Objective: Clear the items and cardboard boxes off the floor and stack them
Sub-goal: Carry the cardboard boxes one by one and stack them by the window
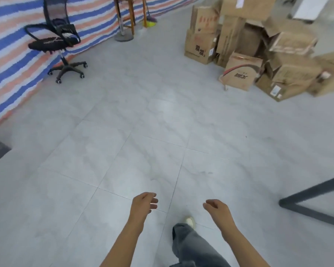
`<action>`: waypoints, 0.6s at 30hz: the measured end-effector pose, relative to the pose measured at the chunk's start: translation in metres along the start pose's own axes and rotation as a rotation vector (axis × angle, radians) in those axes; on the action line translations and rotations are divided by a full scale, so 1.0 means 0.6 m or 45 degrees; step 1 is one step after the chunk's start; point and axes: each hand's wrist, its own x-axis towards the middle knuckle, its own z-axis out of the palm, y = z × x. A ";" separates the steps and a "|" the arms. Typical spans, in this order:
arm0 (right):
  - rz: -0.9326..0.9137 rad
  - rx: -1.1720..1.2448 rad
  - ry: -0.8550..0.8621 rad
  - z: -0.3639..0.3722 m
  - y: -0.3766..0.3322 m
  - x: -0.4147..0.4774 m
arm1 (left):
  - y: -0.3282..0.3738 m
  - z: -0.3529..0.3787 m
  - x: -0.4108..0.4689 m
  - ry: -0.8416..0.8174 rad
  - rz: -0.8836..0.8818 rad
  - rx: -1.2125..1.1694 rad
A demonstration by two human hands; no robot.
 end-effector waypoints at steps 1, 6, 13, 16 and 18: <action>0.020 0.038 0.035 -0.011 -0.005 0.018 | 0.022 0.021 0.020 -0.049 0.008 0.035; 0.052 0.285 0.179 -0.080 -0.084 0.150 | 0.158 0.125 0.121 -0.208 0.131 0.172; -0.122 0.460 0.220 -0.150 -0.279 0.333 | 0.325 0.195 0.257 -0.139 0.238 0.127; -0.119 0.412 0.148 -0.134 -0.314 0.377 | 0.341 0.207 0.310 -0.137 0.119 0.155; -0.086 0.364 0.096 -0.120 -0.331 0.413 | 0.358 0.213 0.352 -0.146 0.068 0.163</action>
